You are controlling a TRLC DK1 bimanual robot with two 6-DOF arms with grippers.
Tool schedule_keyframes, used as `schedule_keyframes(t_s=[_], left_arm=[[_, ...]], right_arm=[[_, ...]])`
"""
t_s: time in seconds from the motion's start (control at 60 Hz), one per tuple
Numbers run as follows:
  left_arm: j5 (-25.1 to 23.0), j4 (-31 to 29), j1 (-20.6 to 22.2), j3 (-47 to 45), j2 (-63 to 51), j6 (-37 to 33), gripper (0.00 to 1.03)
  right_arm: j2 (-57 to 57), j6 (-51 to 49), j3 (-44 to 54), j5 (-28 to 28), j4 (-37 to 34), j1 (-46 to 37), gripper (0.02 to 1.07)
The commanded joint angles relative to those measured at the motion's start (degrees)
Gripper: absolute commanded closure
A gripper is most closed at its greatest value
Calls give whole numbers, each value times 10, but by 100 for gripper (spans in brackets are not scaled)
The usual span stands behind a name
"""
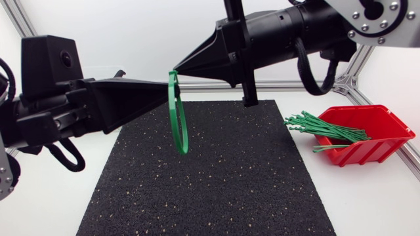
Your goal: Take a green cable tie from the red box, thread the tail through the head to close it, then place it in the transparent bin on the left.
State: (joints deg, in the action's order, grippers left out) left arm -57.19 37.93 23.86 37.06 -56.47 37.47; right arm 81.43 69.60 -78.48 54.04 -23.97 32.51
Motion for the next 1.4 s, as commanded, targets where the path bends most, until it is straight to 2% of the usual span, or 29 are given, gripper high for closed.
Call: schedule_keyframes(t_s=[0.0, 0.117, 0.2, 0.233, 0.3, 0.317, 0.35, 0.367, 0.417, 0.517, 0.633, 0.733, 0.883, 0.933, 1.0, 1.067, 1.167, 1.283, 1.383], left_arm=[[6, -1, -1, -1, 0, -3, 100], [9, -10, -1, 5, 0, -6, 100], [24, -56, -2, 17, 1, -42, 100], [32, -80, -2, 23, 1, -60, 100], [63, -178, 0, 52, 0, -134, 100], [79, -219, 0, 64, -1, -163, 100], [90, -249, 3, 73, -1, -188, 100], [109, -286, 11, 85, -1, -219, 100], [142, -326, 28, 101, -2, -253, 100], [202, -420, 29, 143, -11, -332, 100], [284, -494, 13, 185, -19, -406, 100], [330, -543, -15, 220, -33, -454, 100], [386, -556, -101, 249, -49, -523, 100], [393, -556, -130, 260, -58, -538, 100], [402, -548, -180, 280, -77, -557, 100], [402, -546, -214, 300, -95, -563, 100], [422, -494, -274, 328, -131, -582, 100], [464, -440, -314, 368, -194, -601, 100], [483, -435, -337, 420, -269, -605, 100]], right_arm=[[-18, -45, -19, 10, -39, 3, 67], [-20, -116, -24, 5, -94, -1, 42], [-17, -176, -26, -40, -132, -2, 29], [-15, -196, -26, -54, -145, -2, 28], [-13, -246, -26, -112, -168, 2, 25], [-13, -262, -26, -133, -173, 6, 22], [-11, -278, -26, -149, -179, 8, 20], [-11, -289, -26, -159, -185, 7, 19], [-11, -314, -27, -189, -195, 6, 18], [-7, -353, -37, -244, -219, -7, 18], [-6, -402, -49, -300, -244, -25, 18], [-13, -433, -49, -343, -254, -47, 18], [-27, -474, -44, -384, -259, -90, 17], [-32, -486, -43, -393, -260, -103, 17], [-43, -508, -41, -434, -260, -106, 17], [-48, -512, -40, -445, -260, -110, 14], [-67, -533, -33, -475, -257, -117, 14], [-90, -551, -30, -496, -254, -125, 11], [-113, -562, -27, -505, -259, -139, 11]])
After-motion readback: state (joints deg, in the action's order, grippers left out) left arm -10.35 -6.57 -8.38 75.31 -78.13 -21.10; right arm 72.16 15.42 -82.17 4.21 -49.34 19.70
